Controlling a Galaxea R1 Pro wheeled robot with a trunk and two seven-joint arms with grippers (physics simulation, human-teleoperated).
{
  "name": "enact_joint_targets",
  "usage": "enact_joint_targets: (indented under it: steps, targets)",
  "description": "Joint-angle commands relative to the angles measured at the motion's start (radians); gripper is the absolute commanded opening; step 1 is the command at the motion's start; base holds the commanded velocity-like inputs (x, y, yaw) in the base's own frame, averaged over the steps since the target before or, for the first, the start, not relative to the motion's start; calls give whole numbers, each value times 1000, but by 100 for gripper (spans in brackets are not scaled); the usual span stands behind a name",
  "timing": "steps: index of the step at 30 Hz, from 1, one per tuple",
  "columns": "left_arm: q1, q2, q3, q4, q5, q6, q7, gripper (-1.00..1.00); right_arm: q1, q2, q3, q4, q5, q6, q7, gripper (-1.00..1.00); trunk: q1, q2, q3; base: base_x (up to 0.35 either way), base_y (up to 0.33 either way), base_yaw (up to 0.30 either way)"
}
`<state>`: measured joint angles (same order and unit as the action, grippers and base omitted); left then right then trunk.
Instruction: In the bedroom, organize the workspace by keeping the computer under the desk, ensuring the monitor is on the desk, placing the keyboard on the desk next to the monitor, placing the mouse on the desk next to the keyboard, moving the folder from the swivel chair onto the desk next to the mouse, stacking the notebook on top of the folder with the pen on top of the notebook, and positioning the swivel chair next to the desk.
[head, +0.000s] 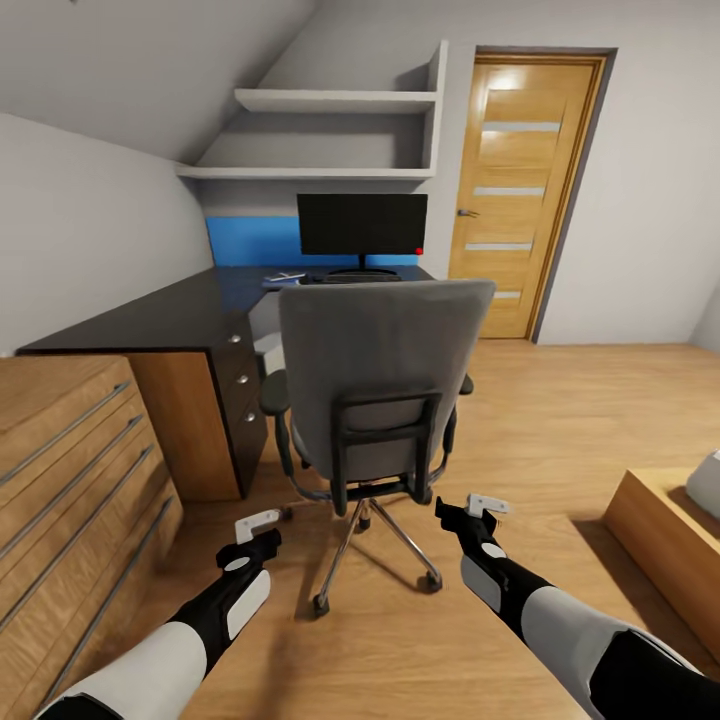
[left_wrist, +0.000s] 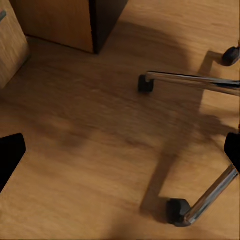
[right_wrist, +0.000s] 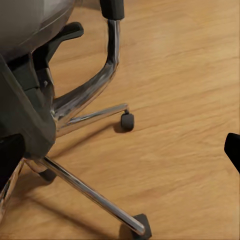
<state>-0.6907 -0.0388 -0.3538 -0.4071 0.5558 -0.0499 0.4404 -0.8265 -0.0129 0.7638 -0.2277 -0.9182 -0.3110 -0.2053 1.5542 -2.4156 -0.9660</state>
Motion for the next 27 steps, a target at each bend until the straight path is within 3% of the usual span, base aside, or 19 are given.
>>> enact_joint_targets:
  steps: [1, 14, 27]
  targets:
    - [-1, 0, -8, 1, 11, -5, 6, 100, 0, -1, 9, -2, -7, -2, -6, 100, 0, 0, -1, 0, 0, 257]
    - [-1, 0, -8, 1, 13, -5, 6, 100, 0, -1, 8, -1, -7, -2, -6, 100, 0, 0, -1, 0, 0, 244]
    - [-1, 0, -9, 1, 13, -5, 6, 100, 0, -1, 8, -1, -7, -2, -4, 100, 0, 0, -1, 0, 0, 43]
